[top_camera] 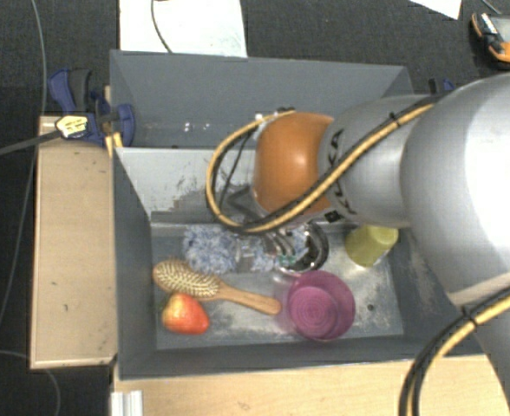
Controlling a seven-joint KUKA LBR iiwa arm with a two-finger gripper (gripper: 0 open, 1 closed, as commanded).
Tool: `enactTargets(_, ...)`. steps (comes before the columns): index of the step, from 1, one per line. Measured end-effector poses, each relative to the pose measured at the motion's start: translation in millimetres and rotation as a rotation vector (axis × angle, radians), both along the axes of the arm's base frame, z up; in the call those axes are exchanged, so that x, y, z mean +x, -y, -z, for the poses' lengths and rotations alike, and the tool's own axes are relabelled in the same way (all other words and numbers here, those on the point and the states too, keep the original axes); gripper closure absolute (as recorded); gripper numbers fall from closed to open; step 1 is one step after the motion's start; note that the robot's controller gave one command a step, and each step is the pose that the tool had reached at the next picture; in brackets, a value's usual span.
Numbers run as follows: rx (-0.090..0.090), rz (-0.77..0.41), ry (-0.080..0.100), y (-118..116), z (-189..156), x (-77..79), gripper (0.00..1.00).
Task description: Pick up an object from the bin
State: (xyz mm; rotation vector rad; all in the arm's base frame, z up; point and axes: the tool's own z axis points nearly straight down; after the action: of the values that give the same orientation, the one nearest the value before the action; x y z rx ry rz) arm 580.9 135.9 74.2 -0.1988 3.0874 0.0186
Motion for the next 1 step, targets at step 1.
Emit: enactTargets(1, 0.000, -0.007, 0.000, 1.0, -0.2, 0.0, 1.00)
